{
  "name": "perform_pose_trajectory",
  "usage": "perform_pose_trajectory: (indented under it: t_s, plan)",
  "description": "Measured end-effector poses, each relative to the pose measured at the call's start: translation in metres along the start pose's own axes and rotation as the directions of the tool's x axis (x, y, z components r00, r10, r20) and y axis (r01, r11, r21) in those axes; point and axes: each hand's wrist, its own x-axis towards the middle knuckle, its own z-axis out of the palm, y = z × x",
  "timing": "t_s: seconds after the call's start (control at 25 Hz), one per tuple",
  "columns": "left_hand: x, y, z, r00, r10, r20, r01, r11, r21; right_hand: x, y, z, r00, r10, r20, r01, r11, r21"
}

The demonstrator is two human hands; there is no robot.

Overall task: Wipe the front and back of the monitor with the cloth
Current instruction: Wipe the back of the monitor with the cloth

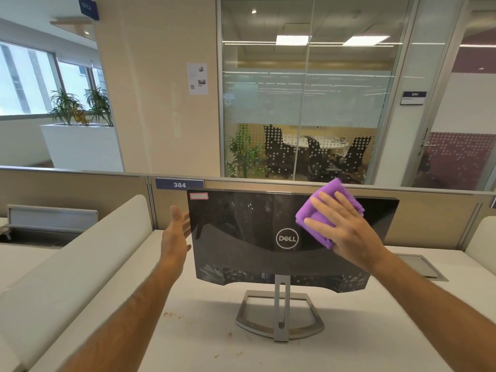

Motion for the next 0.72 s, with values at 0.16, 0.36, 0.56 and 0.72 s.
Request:
perform_pose_trajectory:
  t_s: [0.16, 0.36, 0.56, 0.72]
  plan:
    - [0.000, 0.001, -0.001, 1.000, 0.003, 0.003, -0.003, 1.000, 0.001, -0.001, -0.002, 0.001, 0.969, -0.220, 0.113, 0.224, 0.974, -0.021]
    - [0.000, 0.002, -0.001, 1.000, -0.005, 0.010, 0.005, 1.000, 0.002, 0.009, -0.016, 0.004, 0.980, -0.191, 0.056, 0.193, 0.981, -0.025]
    - [0.000, 0.002, -0.002, 1.000, -0.013, 0.014, 0.013, 1.000, -0.008, 0.021, -0.014, 0.003, 1.000, -0.027, 0.008, 0.027, 1.000, -0.009]
    - [0.000, 0.002, -0.003, 1.000, -0.017, 0.020, 0.018, 1.000, -0.009, 0.024, -0.036, 0.010, 0.957, -0.269, 0.105, 0.271, 0.962, -0.005]
